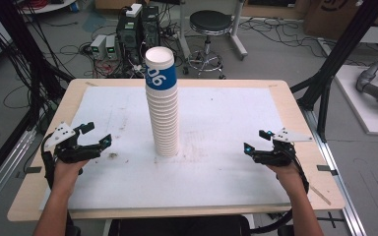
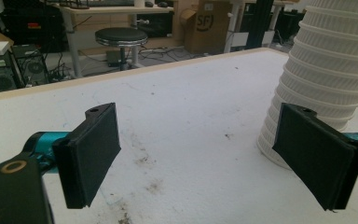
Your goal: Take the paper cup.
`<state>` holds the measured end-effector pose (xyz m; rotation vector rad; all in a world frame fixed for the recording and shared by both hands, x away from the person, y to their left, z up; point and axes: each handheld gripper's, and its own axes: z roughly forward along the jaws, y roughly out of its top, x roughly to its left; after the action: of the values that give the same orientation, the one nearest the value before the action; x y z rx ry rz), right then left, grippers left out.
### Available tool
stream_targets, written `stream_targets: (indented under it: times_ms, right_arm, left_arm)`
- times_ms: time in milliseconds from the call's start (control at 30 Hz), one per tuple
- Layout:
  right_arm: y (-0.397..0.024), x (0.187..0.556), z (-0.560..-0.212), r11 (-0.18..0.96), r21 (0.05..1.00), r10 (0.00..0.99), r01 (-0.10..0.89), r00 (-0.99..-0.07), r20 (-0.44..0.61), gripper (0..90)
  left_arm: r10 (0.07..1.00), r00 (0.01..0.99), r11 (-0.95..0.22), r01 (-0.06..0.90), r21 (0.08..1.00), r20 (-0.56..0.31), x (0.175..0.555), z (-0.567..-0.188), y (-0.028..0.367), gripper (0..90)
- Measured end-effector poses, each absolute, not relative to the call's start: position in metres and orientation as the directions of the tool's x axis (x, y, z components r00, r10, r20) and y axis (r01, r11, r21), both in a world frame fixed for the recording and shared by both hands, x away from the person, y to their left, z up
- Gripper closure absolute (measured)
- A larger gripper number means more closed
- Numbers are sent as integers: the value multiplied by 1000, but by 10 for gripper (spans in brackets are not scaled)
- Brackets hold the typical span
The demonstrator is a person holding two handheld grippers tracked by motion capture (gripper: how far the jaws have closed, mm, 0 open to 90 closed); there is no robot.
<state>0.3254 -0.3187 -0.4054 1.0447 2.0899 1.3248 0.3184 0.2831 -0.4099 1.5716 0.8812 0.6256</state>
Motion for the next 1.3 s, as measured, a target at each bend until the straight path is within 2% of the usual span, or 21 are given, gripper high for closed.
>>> stream_targets:
  times_ms: [300,567,967,1300]
  right_arm:
    - [-319,326,-406,243,899,794,365,-606,31,183]
    - [-313,327,-404,235,879,767,415,-635,94,182]
    - [-276,329,-374,224,922,675,316,-733,87,182]
    - [-209,359,-321,242,944,540,223,-840,60,183]
  left_arm:
    - [816,572,-49,203,978,-78,321,-412,282,140]
    - [814,575,-55,209,976,-78,318,-413,280,140]
    - [818,570,-57,217,975,-79,312,-413,280,140]
    - [810,579,-54,226,973,-90,314,-416,280,140]
